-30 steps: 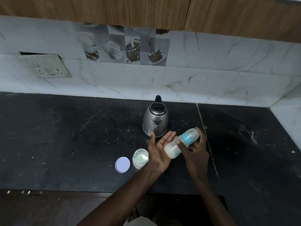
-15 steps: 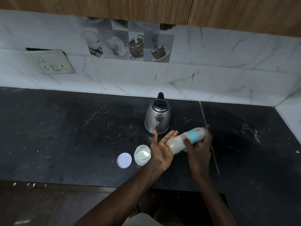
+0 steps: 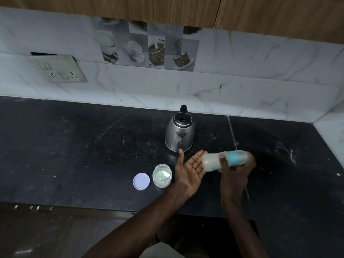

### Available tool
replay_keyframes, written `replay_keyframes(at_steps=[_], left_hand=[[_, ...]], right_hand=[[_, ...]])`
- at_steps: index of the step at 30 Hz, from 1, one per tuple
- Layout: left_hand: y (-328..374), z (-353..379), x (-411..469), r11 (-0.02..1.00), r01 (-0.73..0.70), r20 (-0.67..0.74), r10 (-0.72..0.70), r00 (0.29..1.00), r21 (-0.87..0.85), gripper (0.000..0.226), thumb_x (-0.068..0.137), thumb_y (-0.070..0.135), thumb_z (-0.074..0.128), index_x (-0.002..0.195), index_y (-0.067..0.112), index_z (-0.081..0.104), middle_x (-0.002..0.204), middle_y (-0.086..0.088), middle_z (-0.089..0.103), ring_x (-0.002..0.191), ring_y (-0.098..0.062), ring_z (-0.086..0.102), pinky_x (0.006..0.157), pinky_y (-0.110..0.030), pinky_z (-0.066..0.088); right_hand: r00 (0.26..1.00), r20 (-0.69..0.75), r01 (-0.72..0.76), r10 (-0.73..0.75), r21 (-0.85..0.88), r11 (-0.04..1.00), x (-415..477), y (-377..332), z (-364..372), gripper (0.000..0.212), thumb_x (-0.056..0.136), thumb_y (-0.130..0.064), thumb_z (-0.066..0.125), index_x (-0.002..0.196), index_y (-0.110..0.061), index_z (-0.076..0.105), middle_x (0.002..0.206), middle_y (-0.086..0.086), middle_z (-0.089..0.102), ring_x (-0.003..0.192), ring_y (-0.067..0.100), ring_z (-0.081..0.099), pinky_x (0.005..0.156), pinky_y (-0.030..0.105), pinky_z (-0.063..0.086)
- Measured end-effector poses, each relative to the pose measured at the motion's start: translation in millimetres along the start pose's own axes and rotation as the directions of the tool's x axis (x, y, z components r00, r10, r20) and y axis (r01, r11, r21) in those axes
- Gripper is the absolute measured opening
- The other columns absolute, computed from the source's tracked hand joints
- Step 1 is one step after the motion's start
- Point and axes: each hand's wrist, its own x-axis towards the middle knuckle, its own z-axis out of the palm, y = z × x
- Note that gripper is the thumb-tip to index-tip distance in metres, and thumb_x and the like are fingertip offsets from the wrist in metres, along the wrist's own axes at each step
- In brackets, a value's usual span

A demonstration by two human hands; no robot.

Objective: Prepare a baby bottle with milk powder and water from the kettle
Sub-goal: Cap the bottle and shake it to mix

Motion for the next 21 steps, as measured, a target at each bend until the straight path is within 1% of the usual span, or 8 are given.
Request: replay_keyframes(at_steps=[3,6,8,10,13,15,19,21], left_hand=[[-4.0,4.1,-1.8,1.0,0.023,0.015,-0.023,1.0,-0.011,0.086,0.094,0.072,0.05,0.138,-0.001,0.062,0.14,-0.018,0.067,0.13,-0.033,0.065,0.106,-0.046,0.053],[-3.6,3.1,0.2,0.999,-0.007,0.029,0.006,1.0,0.037,0.086,0.093,0.076,0.047,0.135,0.004,0.068,0.14,-0.013,0.068,0.131,-0.026,0.066,0.11,-0.039,0.049],[-3.7,4.1,-1.1,1.0,0.001,0.015,-0.002,1.0,0.02,0.086,0.093,0.075,0.047,0.135,0.003,0.067,0.14,-0.013,0.068,0.13,-0.026,0.065,0.105,-0.038,0.052],[-5.5,4.8,-1.0,1.0,0.019,0.01,-0.02,1.0,0.006,0.085,0.094,0.072,0.05,0.135,-0.002,0.064,0.14,-0.018,0.067,0.129,-0.031,0.066,0.103,-0.045,0.055],[-4.3,3.8,2.1,0.999,-0.008,0.013,0.008,1.0,0.039,0.084,0.093,0.075,0.048,0.132,0.003,0.07,0.14,-0.015,0.068,0.132,-0.028,0.065,0.117,-0.043,0.045],[-1.8,2.9,1.4,0.998,-0.015,0.018,0.014,1.0,0.063,0.084,0.093,0.076,0.046,0.133,0.006,0.07,0.138,-0.011,0.07,0.128,-0.024,0.067,0.113,-0.038,0.047],[-2.3,5.5,-0.8,1.0,0.007,0.017,-0.007,1.0,0.016,0.084,0.096,0.071,0.049,0.136,-0.001,0.064,0.139,-0.018,0.068,0.127,-0.032,0.068,0.094,-0.043,0.06],[-2.2,4.7,1.9,1.0,-0.019,0.023,0.019,1.0,0.014,0.084,0.095,0.072,0.047,0.135,0.0,0.066,0.141,-0.017,0.067,0.128,-0.029,0.067,0.105,-0.041,0.053]], right_hand=[[0.99,0.142,0.012,-0.002,-0.074,0.997,-5.9,4.4,-0.8,0.08,0.081,-0.04,0.09,0.145,-0.052,0.044,0.126,-0.022,0.069,0.11,0.002,0.072,0.089,0.04,0.064],[0.993,-0.115,-0.002,0.013,0.098,0.995,5.8,-1.5,-6.2,0.082,0.08,-0.048,0.087,0.147,-0.048,0.04,0.129,-0.02,0.066,0.113,0.006,0.071,0.085,0.044,0.066],[0.998,-0.056,-0.028,0.032,0.073,0.997,-0.7,-3.9,-4.3,0.085,0.079,-0.052,0.086,0.149,-0.045,0.038,0.134,-0.01,0.065,0.117,0.014,0.071,0.083,0.043,0.066],[0.995,0.104,-0.012,0.015,-0.026,1.0,-8.5,-0.9,-5.1,0.078,0.08,-0.041,0.089,0.143,-0.05,0.045,0.127,-0.017,0.07,0.113,0.009,0.073,0.083,0.038,0.065],[0.999,-0.039,0.025,-0.023,0.062,0.998,1.9,-12.0,-12.0,0.075,0.084,-0.037,0.087,0.14,-0.059,0.043,0.123,-0.03,0.067,0.11,-0.002,0.071,0.087,0.04,0.066],[0.992,-0.122,0.003,0.012,0.123,0.992,6.5,-13.5,-9.7,0.077,0.086,-0.037,0.085,0.146,-0.053,0.038,0.127,-0.024,0.063,0.112,0.005,0.07,0.088,0.05,0.065],[0.987,0.163,0.011,0.0,-0.068,0.998,-12.7,-2.8,-1.7,0.077,0.082,-0.037,0.089,0.143,-0.05,0.045,0.129,-0.012,0.07,0.114,0.01,0.073,0.094,0.046,0.062],[0.999,0.025,0.028,-0.028,0.008,1.0,-1.9,-7.7,-5.4,0.076,0.081,-0.039,0.089,0.142,-0.053,0.046,0.13,-0.012,0.069,0.115,0.011,0.072,0.09,0.043,0.064]])
